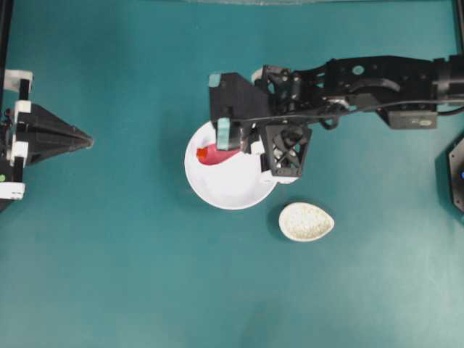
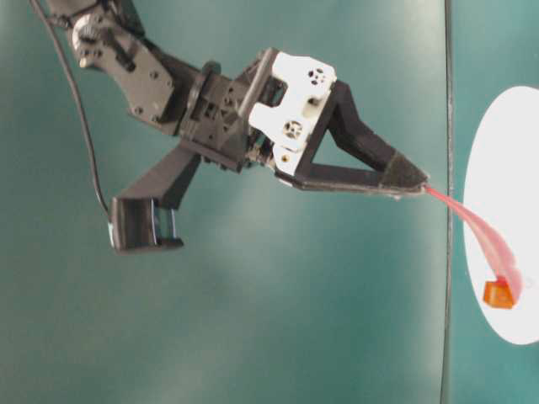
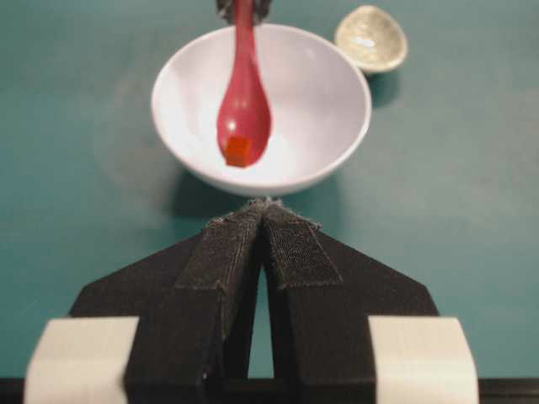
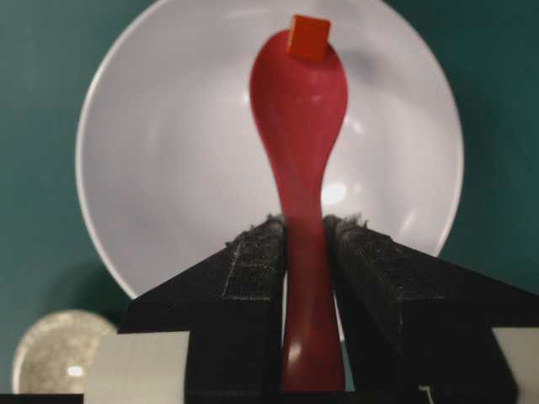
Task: Grip the spoon and scoop the red block from the bowl with right arm.
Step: 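Raise the spoon carrying the red cube up out of the bowl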
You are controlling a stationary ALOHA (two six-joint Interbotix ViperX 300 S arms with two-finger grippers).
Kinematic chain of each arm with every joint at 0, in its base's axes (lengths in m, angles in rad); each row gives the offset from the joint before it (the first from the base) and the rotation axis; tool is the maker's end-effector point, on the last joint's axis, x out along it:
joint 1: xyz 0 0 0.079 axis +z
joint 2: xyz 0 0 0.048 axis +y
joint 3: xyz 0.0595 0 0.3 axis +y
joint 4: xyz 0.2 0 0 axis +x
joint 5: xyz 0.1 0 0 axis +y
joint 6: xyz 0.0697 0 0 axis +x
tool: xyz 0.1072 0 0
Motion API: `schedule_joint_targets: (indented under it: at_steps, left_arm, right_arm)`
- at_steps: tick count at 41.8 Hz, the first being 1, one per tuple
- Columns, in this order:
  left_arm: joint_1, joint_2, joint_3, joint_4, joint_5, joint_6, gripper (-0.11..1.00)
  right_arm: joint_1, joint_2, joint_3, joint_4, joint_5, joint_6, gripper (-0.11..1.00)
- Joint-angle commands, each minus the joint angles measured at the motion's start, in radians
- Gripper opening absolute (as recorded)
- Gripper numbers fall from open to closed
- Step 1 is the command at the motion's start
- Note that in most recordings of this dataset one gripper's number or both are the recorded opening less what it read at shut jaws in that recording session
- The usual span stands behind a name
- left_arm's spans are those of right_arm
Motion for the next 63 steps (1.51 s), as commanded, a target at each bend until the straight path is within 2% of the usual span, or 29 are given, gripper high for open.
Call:
schedule_joint_targets:
  at_steps: [1,16,23,33,42,54,63]
  left_arm:
    - [0.002,0.003,-0.009,0.002,-0.005,0.000,0.00]
    - [0.002,-0.002,-0.009,0.003,-0.005,-0.002,0.00]
    - [0.002,-0.002,-0.009,0.003,-0.006,-0.002,0.00]
    - [0.002,-0.003,-0.009,0.003,-0.005,-0.002,0.00]
    - [0.002,-0.003,-0.011,0.002,-0.006,-0.003,0.00]
    - [0.002,-0.014,-0.014,0.003,-0.006,0.000,0.00]
    - [0.002,-0.038,-0.015,0.003,-0.003,0.000,0.00]
  right_arm:
    - [0.003,-0.058,0.020,0.006,-0.069,0.002,0.24]
    - [0.005,-0.158,0.186,0.020,-0.310,0.002,0.24]
    - [0.015,-0.192,0.275,0.026,-0.460,0.002,0.24]
    - [0.029,-0.219,0.393,0.066,-0.637,0.002,0.24]
    - [0.038,-0.244,0.457,0.092,-0.683,0.002,0.24]
    - [0.048,-0.293,0.522,0.089,-0.698,-0.002,0.24]
    - [0.049,-0.330,0.526,0.081,-0.687,-0.017,0.24]
